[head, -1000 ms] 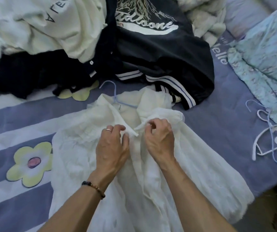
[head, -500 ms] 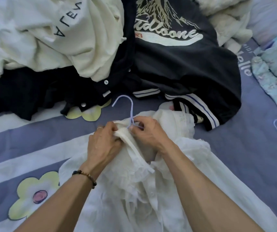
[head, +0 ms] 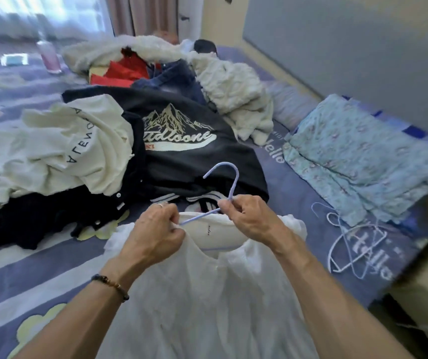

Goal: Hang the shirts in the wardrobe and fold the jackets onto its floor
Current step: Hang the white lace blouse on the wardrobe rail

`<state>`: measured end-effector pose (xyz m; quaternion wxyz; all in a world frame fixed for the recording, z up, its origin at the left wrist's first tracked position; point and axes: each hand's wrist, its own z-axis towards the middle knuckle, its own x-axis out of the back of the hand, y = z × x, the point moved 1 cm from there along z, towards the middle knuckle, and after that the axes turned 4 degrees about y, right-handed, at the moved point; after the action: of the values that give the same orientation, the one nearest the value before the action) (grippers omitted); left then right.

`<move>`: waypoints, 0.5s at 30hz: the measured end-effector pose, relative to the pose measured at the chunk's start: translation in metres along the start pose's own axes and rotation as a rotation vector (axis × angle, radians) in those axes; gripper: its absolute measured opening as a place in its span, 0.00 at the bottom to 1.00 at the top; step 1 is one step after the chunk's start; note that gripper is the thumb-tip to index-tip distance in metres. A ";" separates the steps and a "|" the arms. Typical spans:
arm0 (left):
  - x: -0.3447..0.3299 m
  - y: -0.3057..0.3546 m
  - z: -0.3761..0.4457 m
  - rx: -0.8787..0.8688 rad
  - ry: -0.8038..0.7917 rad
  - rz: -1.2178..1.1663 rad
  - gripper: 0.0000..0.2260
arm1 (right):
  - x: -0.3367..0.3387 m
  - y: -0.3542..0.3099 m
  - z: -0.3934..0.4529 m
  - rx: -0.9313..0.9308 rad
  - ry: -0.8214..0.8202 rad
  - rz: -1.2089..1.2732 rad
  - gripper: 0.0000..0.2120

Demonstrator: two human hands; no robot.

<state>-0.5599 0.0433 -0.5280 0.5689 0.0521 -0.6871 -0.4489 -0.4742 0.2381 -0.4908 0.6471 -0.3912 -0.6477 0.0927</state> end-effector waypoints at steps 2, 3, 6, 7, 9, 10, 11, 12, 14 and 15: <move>0.006 0.056 0.004 -0.023 -0.051 -0.023 0.02 | 0.051 -0.002 -0.027 0.012 0.033 0.023 0.23; 0.007 0.088 0.004 -0.044 -0.090 -0.028 0.03 | 0.079 -0.002 -0.042 0.010 0.040 0.029 0.23; 0.013 0.185 -0.002 -0.121 -0.178 -0.089 0.08 | 0.160 -0.005 -0.086 0.019 0.049 0.086 0.15; 0.016 0.212 -0.004 -0.148 -0.197 -0.107 0.08 | 0.184 -0.006 -0.101 0.031 0.051 0.116 0.12; 0.020 0.267 -0.006 -0.194 -0.233 -0.145 0.08 | 0.236 -0.005 -0.135 0.032 0.079 0.185 0.08; 0.021 0.294 -0.007 -0.207 -0.240 -0.168 0.09 | 0.261 -0.004 -0.152 0.018 0.106 0.224 0.06; 0.022 0.318 -0.007 -0.222 -0.223 -0.172 0.11 | 0.284 -0.003 -0.166 -0.010 0.146 0.268 0.06; 0.021 0.343 -0.009 -0.254 -0.171 -0.146 0.15 | 0.308 0.000 -0.180 -0.048 0.207 0.329 0.05; 0.018 0.400 -0.019 -0.346 -0.008 -0.088 0.23 | 0.358 0.010 -0.211 -0.141 0.371 0.446 0.05; 0.015 0.423 -0.026 -0.379 0.057 -0.109 0.23 | 0.378 0.014 -0.221 -0.182 0.446 0.501 0.06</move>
<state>-0.3573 0.2707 -0.2324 0.5626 -0.0061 -0.5703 -0.5985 -0.2126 0.3992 -0.1782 0.6923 -0.6050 -0.3797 0.1025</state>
